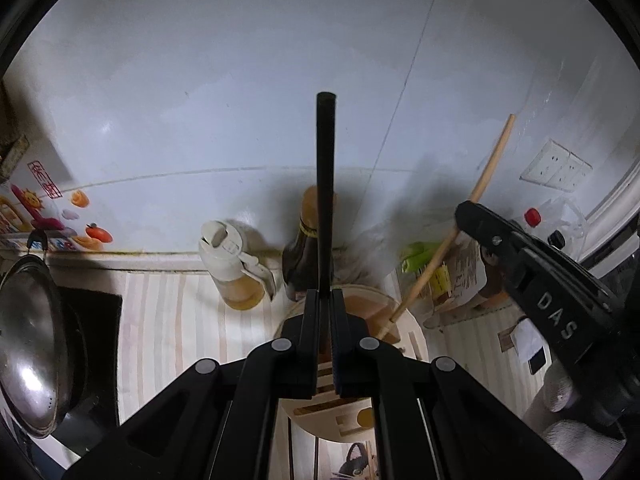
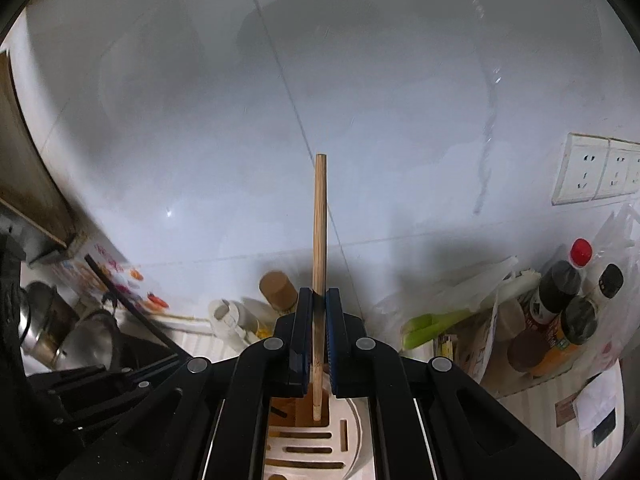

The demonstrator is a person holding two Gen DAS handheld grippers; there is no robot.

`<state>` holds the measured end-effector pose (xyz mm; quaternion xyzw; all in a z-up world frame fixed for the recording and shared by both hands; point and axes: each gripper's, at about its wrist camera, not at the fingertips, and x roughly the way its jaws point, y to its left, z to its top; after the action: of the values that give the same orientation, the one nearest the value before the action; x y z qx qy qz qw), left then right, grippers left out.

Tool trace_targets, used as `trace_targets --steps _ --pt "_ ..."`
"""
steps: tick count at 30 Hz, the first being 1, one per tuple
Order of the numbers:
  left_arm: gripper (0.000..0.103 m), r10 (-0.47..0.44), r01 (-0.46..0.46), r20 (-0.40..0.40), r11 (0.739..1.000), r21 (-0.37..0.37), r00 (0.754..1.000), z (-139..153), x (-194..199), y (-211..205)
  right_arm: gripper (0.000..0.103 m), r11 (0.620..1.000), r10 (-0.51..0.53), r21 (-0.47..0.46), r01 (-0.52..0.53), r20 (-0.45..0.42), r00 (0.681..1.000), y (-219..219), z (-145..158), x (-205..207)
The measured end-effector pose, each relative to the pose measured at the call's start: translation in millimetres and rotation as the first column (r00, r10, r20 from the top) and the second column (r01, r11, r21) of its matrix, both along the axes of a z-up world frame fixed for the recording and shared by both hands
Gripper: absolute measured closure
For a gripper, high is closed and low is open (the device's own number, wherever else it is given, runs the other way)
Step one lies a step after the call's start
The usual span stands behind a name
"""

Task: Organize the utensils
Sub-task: 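Lift both chopsticks and carry them over the cream chopstick holder, then drop both chopsticks into the holder by opening both tools, then grasp another dark chopstick with the left tool while the right tool grasps a light one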

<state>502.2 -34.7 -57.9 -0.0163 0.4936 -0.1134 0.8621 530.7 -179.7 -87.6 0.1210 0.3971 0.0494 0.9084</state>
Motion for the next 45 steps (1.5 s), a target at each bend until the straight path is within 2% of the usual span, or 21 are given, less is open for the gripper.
trace_targets --steps 5,11,14,15,16,17,18,20,22,23,24,26,28,29,32,33,34,40,45 --pt "0.1 -0.015 0.013 -0.043 1.0 -0.025 0.999 -10 -1 -1 0.096 0.999 0.038 0.001 -0.038 -0.044 0.998 8 -8 -2" --pt "0.095 -0.001 -0.002 -0.05 0.998 -0.058 0.999 2 -12 2 0.095 0.995 0.077 0.072 -0.067 -0.145 0.986 2 -18 -6" --pt "0.093 0.03 -0.03 -0.011 1.0 0.005 0.999 13 -19 7 0.08 0.995 0.051 0.095 -0.038 -0.146 0.988 -11 -12 -17" --pt "0.082 0.039 -0.039 0.001 0.999 0.015 0.999 16 -22 9 0.073 0.994 0.042 0.104 -0.027 -0.141 0.989 -17 -9 -24" --pt "0.071 0.048 -0.048 0.017 0.999 0.021 0.999 19 -26 12 0.071 0.994 0.033 0.106 -0.019 -0.137 0.99 -20 -6 -29" --pt "0.039 0.06 -0.061 0.034 0.998 0.033 0.998 22 -31 15 0.07 0.995 0.018 0.104 -0.004 -0.133 0.991 -25 -2 -35" --pt "0.019 0.075 -0.077 0.059 0.996 0.046 0.995 25 -36 19 0.067 0.995 0.003 0.103 0.011 -0.127 0.992 -31 1 -43" --pt "0.018 0.098 -0.104 0.105 0.993 0.05 0.99 28 -48 27 0.057 0.995 -0.023 0.092 0.034 -0.121 0.992 -39 7 -56" --pt "0.017 0.114 -0.12 0.115 0.991 0.052 0.987 26 -59 33 0.047 0.994 -0.055 0.086 0.065 -0.113 0.992 -47 10 -72" --pt "0.011 0.122 -0.129 0.118 0.99 0.052 0.985 24 -64 36 0.045 0.994 -0.076 0.07 0.084 -0.115 0.99 -51 10 -83" --pt "0.001 0.131 -0.139 0.125 0.989 0.053 0.983 22 -69 39 0.044 0.994 -0.089 0.058 0.096 -0.116 0.989 -54 9 -90" --pt "0.0 0.144 -0.156 0.152 0.985 0.069 0.978 15 -82 43 0.039 0.993 -0.109 0.037 0.114 -0.117 0.987 -58 6 -104" --pt "0.0 0.154 -0.171 0.167 0.981 0.091 0.974 9 -92 44 0.025 0.991 -0.13 0.026 0.134 -0.123 0.984 -60 1 -119" --pt "0.0 0.157 -0.175 0.169 0.98 0.096 0.973 4 -97 45 0.023 0.99 -0.136 0.023 0.14 -0.13 0.982 -60 -3 -125" --pt "0.0 0.157 -0.171 0.141 0.981 0.097 0.978 -14 -110 47 0.016 0.987 -0.154 0.017 0.158 -0.142 0.978 -61 -17 -143" --pt "0.0 0.153 -0.166 0.132 0.981 0.1 0.979 -18 -114 47 0.008 0.987 -0.159 0.013 0.163 -0.147 0.976 -60 -23 -149" --pt "0.0 0.154 -0.167 0.121 0.98 0.107 0.981 -24 -117 48 0.005 0.986 -0.161 0.01 0.164 -0.152 0.975 -60 -29 -153" --pt "0.0 0.146 -0.149 0.034 0.977 0.151 0.989 -74 -138 48 0.001 0.986 -0.166 -0.043 0.161 -0.224 0.96 -50 -77 -175" --pt "0.0 0.141 -0.127 -0.042 0.963 0.239 0.989 -123 -151 47 0.001 0.992 -0.122 -0.05 0.112 -0.335 0.934 -35 -129 -185"
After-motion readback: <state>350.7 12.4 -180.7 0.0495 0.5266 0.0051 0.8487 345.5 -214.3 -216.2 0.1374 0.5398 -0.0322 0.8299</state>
